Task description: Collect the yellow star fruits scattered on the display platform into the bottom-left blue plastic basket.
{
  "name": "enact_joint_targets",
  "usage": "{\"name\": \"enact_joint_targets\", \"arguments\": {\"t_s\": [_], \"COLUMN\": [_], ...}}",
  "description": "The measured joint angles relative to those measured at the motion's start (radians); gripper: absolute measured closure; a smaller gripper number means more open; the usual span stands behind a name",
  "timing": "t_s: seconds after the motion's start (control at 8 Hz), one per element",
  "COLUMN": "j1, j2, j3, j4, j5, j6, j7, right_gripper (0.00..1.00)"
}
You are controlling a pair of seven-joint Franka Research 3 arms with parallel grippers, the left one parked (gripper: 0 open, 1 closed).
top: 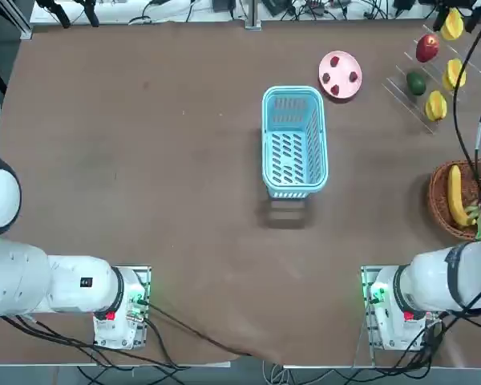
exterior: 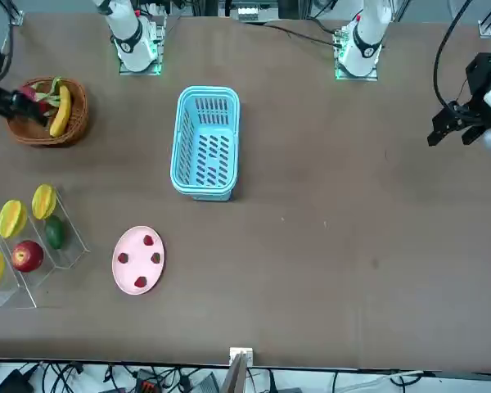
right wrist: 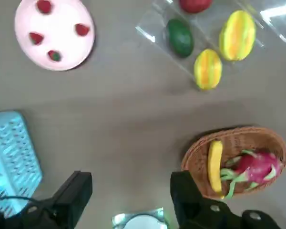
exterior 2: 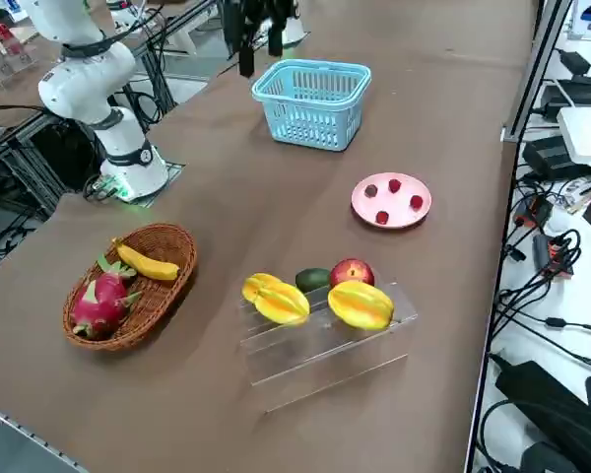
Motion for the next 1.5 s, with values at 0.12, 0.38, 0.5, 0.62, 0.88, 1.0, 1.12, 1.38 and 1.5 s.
{"name": "enact_joint_targets", "arguments": {"t_s": [0.12, 0.38, 0.5, 0.62, 0.88, 1.0, 1.12, 1.38, 1.5], "j1": [-0.043, -0.109, -0.124, -0.127, -0.129, -0.142, -0.164, -0.197, -0.202], "j2": [0.03, 0.091, 0.125, 0.163, 0.235, 0.271, 0.313, 0.405, 0.44], "j3": [-0.002, -0.005, -0.005, -0.004, 0.0, -0.001, -0.001, -0.001, -0.001], "j4": [-0.001, -0.003, -0.002, -0.002, 0.003, 0.022, 0.066, 0.182, 0.227], "j5": [-0.001, -0.024, -0.052, -0.077, -0.095, -0.096, -0.093, -0.062, -0.048], "j6": [0.043, 0.169, 0.244, 0.319, 0.459, 0.507, 0.521, 0.524, 0.524], "j7": [-0.052, -0.195, -0.248, -0.268, -0.283, -0.308, -0.335, -0.358, -0.359], "right_gripper": [0.0, 0.0, 0.0, 0.0, 0.0, 0.0, 0.0, 0.0, 0.0]}}
